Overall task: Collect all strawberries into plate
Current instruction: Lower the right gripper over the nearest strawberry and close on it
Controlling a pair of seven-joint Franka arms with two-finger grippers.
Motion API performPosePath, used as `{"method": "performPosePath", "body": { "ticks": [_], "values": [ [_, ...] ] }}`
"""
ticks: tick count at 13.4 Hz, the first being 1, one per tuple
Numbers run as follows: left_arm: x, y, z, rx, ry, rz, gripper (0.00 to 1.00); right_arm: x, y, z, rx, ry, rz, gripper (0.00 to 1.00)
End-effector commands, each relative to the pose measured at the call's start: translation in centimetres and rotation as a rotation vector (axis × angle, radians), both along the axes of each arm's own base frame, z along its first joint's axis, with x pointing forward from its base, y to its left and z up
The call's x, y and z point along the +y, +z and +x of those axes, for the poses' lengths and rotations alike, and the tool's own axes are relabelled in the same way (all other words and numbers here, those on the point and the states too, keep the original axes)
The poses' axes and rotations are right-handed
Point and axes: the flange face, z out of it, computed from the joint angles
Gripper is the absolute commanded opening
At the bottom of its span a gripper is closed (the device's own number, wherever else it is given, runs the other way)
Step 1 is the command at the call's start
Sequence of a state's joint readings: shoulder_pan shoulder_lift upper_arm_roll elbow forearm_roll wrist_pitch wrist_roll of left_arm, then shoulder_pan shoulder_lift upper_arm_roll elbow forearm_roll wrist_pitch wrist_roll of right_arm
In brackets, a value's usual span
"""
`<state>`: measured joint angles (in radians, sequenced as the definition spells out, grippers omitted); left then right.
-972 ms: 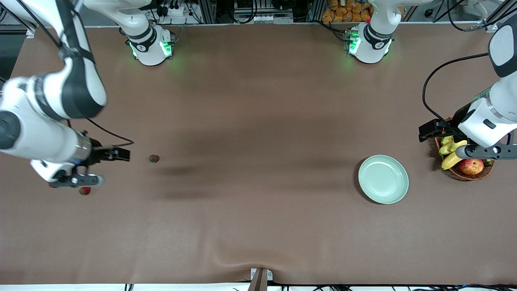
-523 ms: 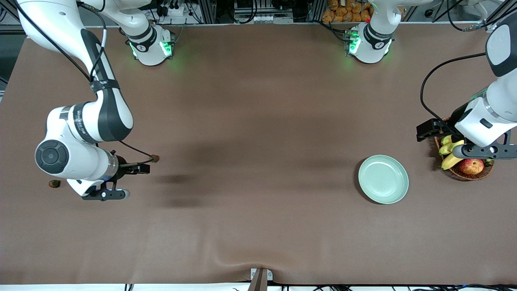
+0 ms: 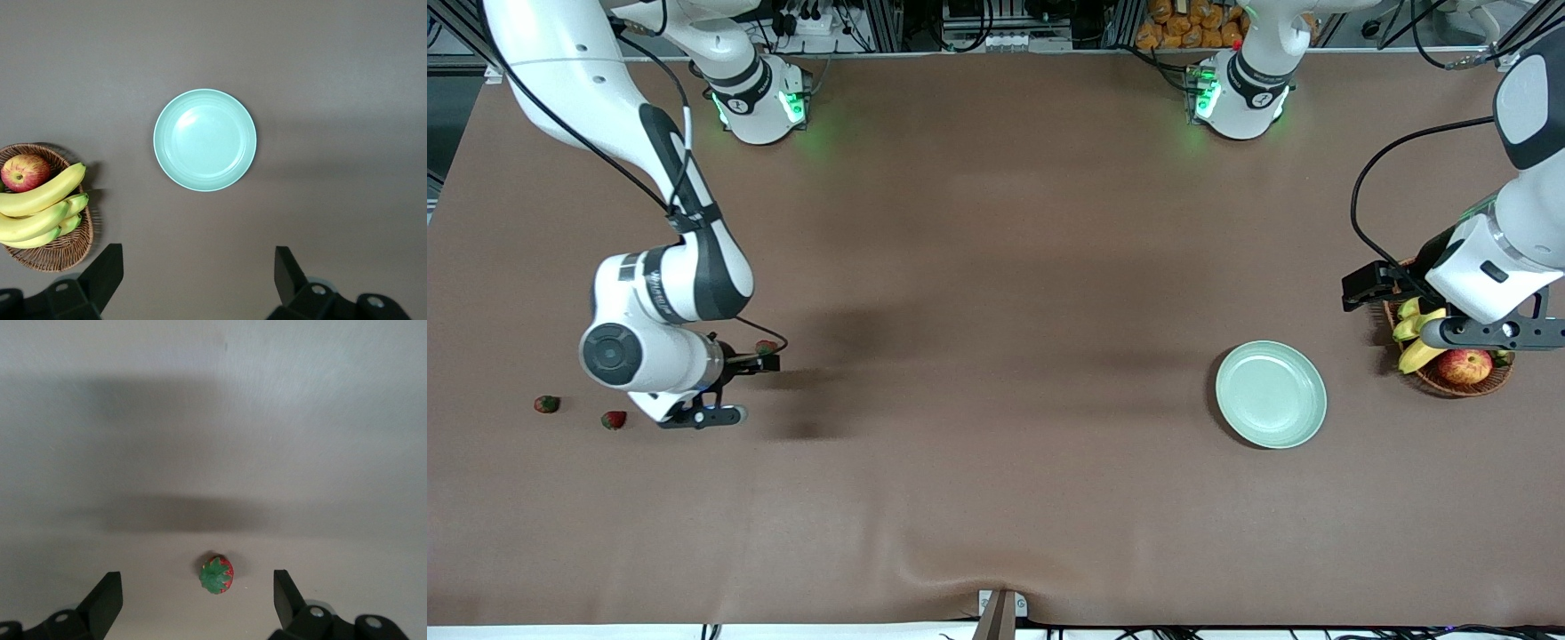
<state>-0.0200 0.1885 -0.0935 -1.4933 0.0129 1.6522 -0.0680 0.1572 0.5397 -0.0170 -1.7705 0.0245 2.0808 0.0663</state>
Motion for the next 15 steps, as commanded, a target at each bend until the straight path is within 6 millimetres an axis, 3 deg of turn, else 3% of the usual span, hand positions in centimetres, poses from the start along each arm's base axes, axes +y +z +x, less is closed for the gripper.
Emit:
{"method": "performPosePath", "body": {
  "ticks": [1,6,13,14,15],
  "values": [
    [-0.2,0.3,0.0,0.001,-0.004,-0.014,1.00,0.0,-1.8,-2.2,-0.005,0.016,0.002,1.00],
    [-0.6,0.3,0.0,0.001,-0.008,-0.016,1.00,0.6,-5.6,-5.4,-0.022,0.034,0.002,1.00],
    [-0.6,0.1,0.0,0.004,-0.009,-0.016,1.00,0.2,-5.9,-5.8,-0.012,0.030,0.000,1.00],
    [-0.6,0.1,0.0,0.004,-0.011,-0.016,1.00,0.2,-5.9,-5.8,-0.012,0.028,0.000,0.84],
    [-0.6,0.0,0.0,0.006,-0.014,-0.016,1.00,0.1,-5.9,-5.8,-0.012,0.026,0.000,0.46]
  ]
}}
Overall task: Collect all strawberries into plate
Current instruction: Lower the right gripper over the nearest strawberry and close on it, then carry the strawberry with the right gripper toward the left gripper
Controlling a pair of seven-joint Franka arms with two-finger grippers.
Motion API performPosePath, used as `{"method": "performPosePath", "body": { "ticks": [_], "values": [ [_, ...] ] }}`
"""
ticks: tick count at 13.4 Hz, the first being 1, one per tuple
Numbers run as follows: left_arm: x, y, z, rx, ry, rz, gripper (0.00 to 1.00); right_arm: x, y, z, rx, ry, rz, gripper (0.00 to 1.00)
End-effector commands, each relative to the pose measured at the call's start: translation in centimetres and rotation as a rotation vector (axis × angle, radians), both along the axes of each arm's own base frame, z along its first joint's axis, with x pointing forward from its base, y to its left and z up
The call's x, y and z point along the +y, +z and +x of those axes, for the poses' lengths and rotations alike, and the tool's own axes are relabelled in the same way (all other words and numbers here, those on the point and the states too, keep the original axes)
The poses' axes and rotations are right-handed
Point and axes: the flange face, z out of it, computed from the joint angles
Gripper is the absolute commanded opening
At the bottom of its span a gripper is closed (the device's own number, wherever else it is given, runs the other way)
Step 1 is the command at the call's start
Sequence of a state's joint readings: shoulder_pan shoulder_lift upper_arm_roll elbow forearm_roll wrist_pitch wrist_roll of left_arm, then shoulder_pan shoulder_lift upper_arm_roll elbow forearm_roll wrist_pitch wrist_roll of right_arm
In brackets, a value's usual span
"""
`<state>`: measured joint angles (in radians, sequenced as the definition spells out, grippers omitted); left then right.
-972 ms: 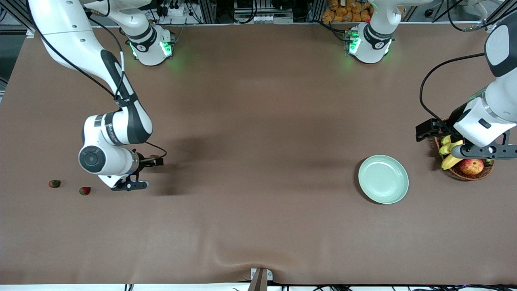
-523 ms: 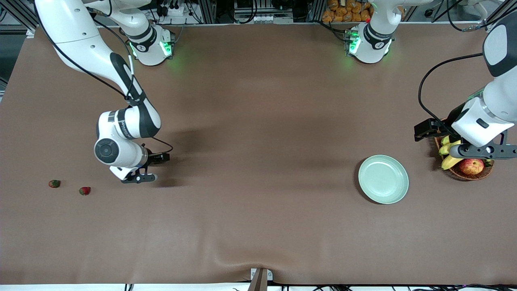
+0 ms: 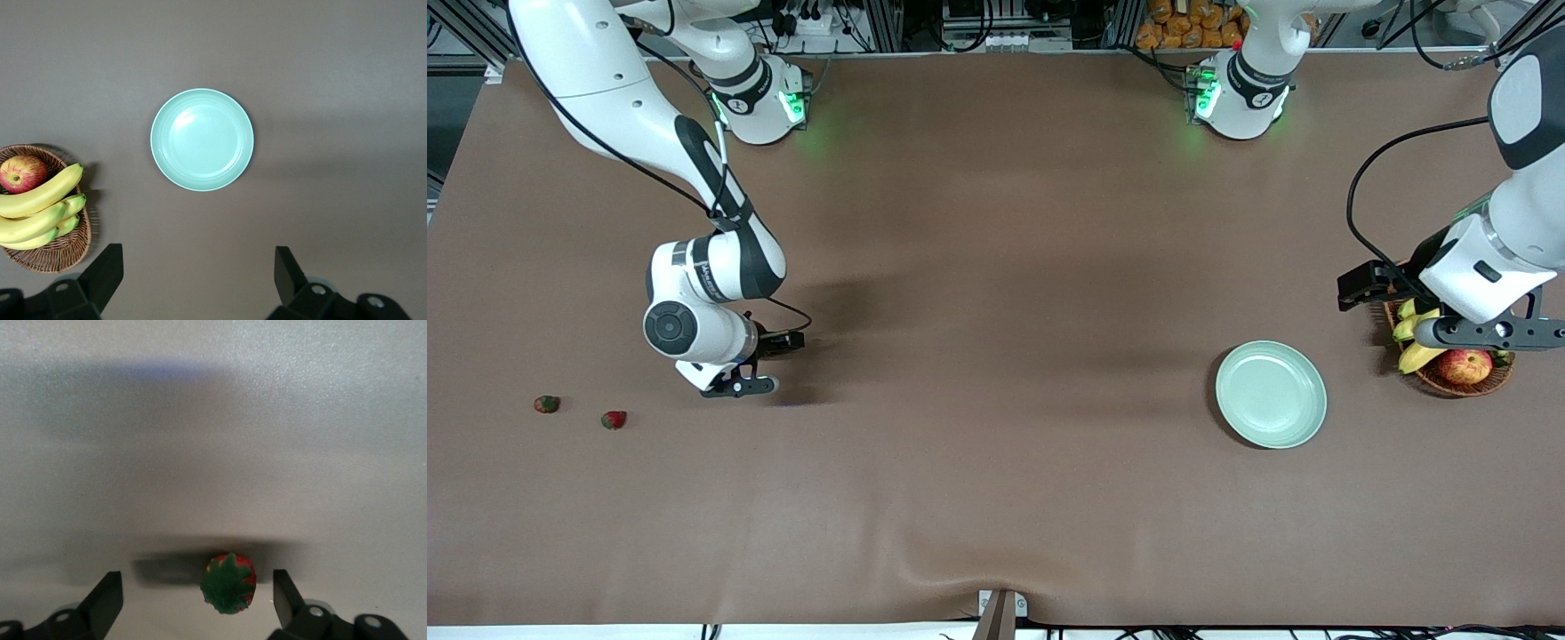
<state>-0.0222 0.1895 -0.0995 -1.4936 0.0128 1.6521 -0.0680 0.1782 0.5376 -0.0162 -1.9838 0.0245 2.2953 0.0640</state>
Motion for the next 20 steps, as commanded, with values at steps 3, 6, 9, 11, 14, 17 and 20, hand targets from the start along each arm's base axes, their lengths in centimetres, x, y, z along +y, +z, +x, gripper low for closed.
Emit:
{"method": "performPosePath", "body": {
  "ticks": [3,6,9,11,14,17,20],
  "values": [
    [-0.2,-0.1,0.0,0.009,-0.015,-0.015,1.00,-0.6,1.1,-0.7,-0.011,0.003,0.004,0.00],
    [-1.1,0.0,-0.1,0.007,-0.032,-0.015,1.00,-1.1,1.3,-0.4,-0.015,0.036,0.014,0.00],
    [-1.1,-0.1,-0.1,0.008,-0.036,-0.012,1.00,-0.2,3.0,0.9,-0.060,0.051,0.021,0.00],
    [-1.1,-0.1,-0.1,0.008,-0.036,-0.012,1.00,1.5,5.1,3.0,-0.120,0.072,0.033,0.00],
    [-1.1,-0.1,-0.1,0.008,-0.036,-0.012,1.00,8.3,9.5,5.1,-0.225,0.168,0.063,0.00],
    [-1.1,0.0,-0.1,0.007,-0.034,-0.012,1.00,17.2,11.8,5.7,-0.297,0.263,0.103,0.00],
    [-1.1,0.0,-0.1,0.007,-0.034,-0.014,1.00,23.5,11.7,6.1,-0.313,0.250,0.193,0.00]
  ]
}}
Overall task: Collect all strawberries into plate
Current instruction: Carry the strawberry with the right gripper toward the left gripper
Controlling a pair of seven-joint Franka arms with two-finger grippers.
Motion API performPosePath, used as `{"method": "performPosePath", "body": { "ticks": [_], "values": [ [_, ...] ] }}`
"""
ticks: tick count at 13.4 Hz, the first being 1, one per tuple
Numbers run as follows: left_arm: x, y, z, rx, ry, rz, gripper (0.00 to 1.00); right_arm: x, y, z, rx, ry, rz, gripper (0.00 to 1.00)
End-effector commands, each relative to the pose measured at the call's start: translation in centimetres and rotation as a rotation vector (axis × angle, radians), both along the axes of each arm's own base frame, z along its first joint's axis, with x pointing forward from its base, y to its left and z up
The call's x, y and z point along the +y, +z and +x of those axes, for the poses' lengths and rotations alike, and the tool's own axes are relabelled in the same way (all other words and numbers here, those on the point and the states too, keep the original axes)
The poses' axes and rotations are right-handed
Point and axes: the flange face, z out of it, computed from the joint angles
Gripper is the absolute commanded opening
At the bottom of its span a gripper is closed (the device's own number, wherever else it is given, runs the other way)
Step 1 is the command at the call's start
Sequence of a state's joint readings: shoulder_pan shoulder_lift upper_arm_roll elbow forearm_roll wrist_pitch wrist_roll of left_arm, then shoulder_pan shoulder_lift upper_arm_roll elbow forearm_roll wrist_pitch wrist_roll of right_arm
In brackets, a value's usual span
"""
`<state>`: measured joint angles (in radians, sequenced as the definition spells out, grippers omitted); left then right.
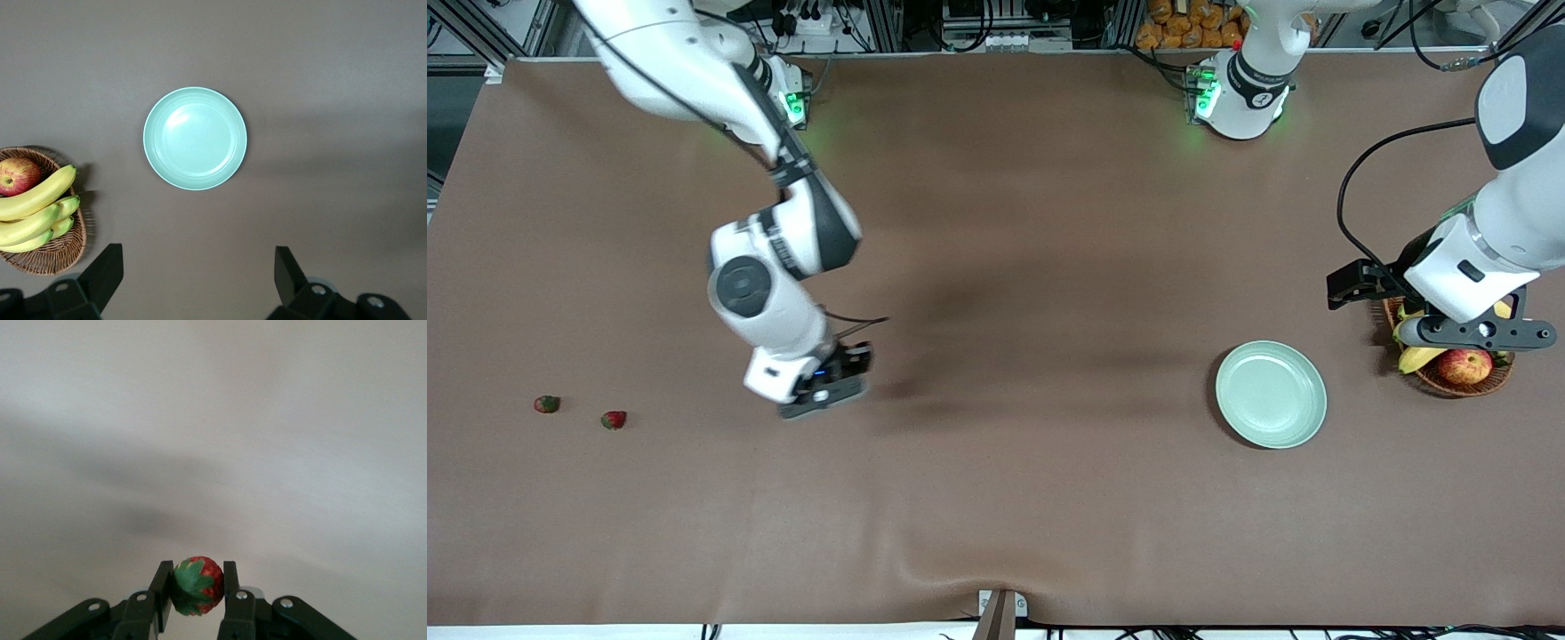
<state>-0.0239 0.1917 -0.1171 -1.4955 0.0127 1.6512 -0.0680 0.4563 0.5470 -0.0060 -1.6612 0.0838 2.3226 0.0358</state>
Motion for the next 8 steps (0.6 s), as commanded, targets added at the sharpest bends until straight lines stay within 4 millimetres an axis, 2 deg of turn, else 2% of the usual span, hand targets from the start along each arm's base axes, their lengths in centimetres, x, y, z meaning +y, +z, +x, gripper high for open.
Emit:
{"method": "performPosePath", "body": {
  "ticks": [1,4,8],
  "values": [
    [0.1,0.2,0.0,0.002,-0.013,-0.011,1.00,4.4,-1.4,1.5,0.012,-0.014,0.075,0.00],
    [0.3,0.2,0.0,0.002,-0.010,-0.011,1.00,10.0,-2.5,1.0,-0.006,0.033,0.116,0.00],
    [0.4,0.2,0.1,0.000,-0.009,-0.010,1.00,17.9,-5.8,-2.8,-0.088,0.009,0.182,0.00]
  ]
}}
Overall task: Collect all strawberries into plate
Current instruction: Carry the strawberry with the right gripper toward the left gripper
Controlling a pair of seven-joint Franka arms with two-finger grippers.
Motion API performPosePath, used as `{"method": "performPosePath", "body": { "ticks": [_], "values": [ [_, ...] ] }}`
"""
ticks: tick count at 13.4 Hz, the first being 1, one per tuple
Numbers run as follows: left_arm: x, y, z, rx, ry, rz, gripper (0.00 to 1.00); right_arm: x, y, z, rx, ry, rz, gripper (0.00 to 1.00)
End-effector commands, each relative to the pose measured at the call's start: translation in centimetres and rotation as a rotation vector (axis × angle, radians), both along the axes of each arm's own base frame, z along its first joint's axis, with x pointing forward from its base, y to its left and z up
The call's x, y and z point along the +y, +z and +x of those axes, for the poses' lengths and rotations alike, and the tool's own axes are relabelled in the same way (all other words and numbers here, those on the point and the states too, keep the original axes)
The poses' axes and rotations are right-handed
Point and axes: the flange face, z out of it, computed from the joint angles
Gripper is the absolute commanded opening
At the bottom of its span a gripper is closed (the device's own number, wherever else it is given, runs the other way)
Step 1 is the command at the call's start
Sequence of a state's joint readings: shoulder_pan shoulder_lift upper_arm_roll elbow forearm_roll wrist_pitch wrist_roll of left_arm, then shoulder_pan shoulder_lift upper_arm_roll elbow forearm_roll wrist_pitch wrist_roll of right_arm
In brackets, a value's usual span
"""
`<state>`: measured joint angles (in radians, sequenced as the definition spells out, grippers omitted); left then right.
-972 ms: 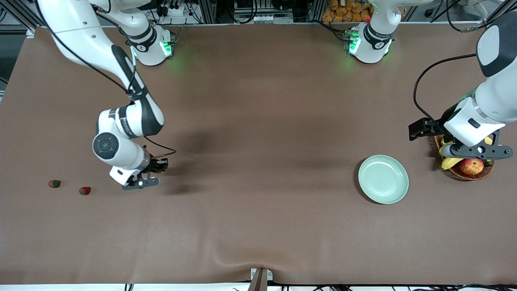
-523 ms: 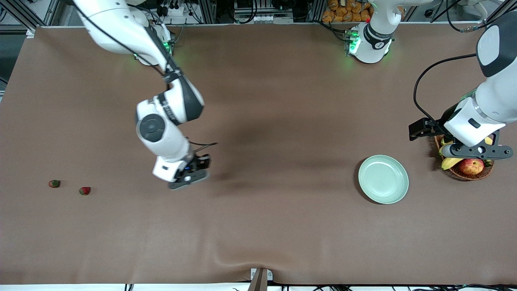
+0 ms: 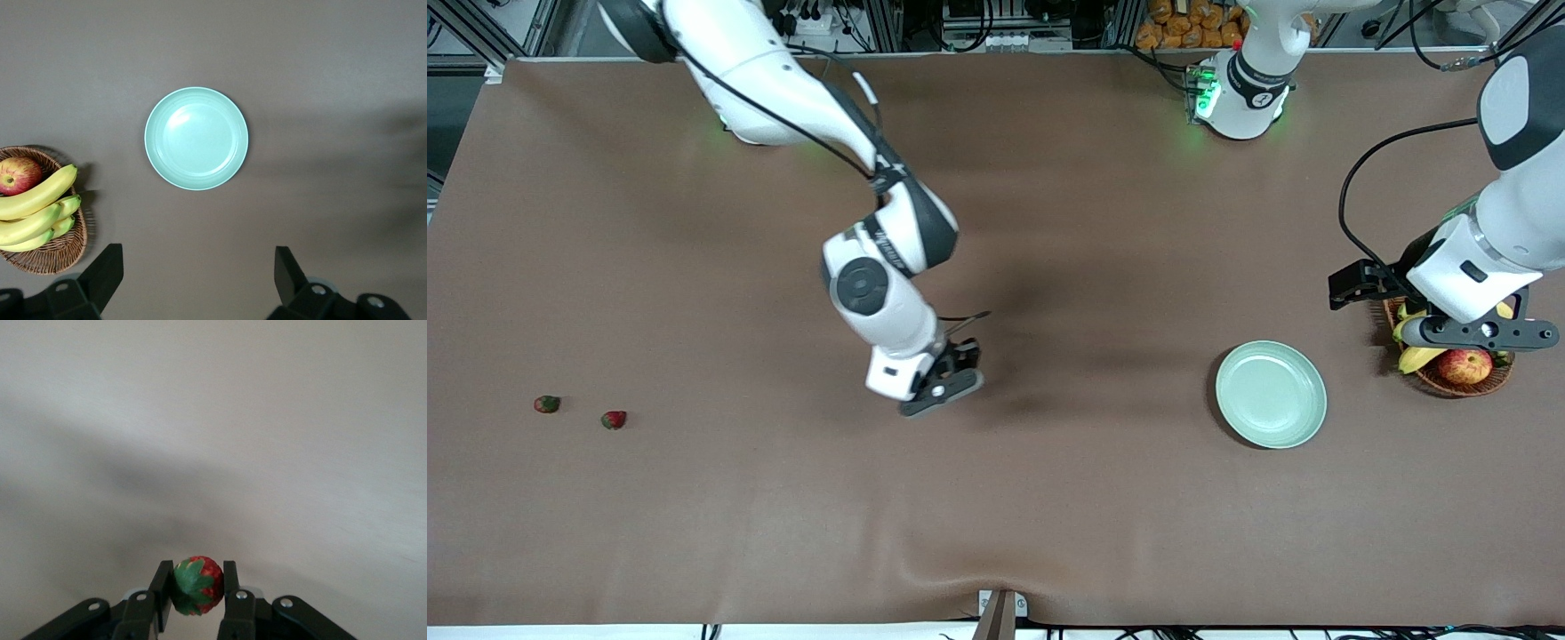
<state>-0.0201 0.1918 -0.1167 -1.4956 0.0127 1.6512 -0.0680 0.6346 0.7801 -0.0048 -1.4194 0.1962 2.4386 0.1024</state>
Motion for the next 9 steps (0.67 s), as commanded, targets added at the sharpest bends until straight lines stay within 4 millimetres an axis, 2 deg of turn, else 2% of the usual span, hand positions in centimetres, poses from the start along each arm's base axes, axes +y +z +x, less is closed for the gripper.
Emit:
{"method": "performPosePath", "body": {
  "ticks": [1,6,9],
  "values": [
    [0.1,0.2,0.1,0.000,-0.013,-0.013,1.00,5.7,-2.0,-2.1,-0.045,-0.036,0.063,0.00],
    [-0.3,-0.3,0.2,0.008,-0.011,-0.013,1.00,12.7,-4.0,-6.2,-0.044,-0.009,0.094,0.00],
    [-0.3,-0.3,0.2,0.010,-0.011,-0.014,1.00,14.4,-6.4,-7.7,-0.035,0.020,0.085,0.00]
  ]
}}
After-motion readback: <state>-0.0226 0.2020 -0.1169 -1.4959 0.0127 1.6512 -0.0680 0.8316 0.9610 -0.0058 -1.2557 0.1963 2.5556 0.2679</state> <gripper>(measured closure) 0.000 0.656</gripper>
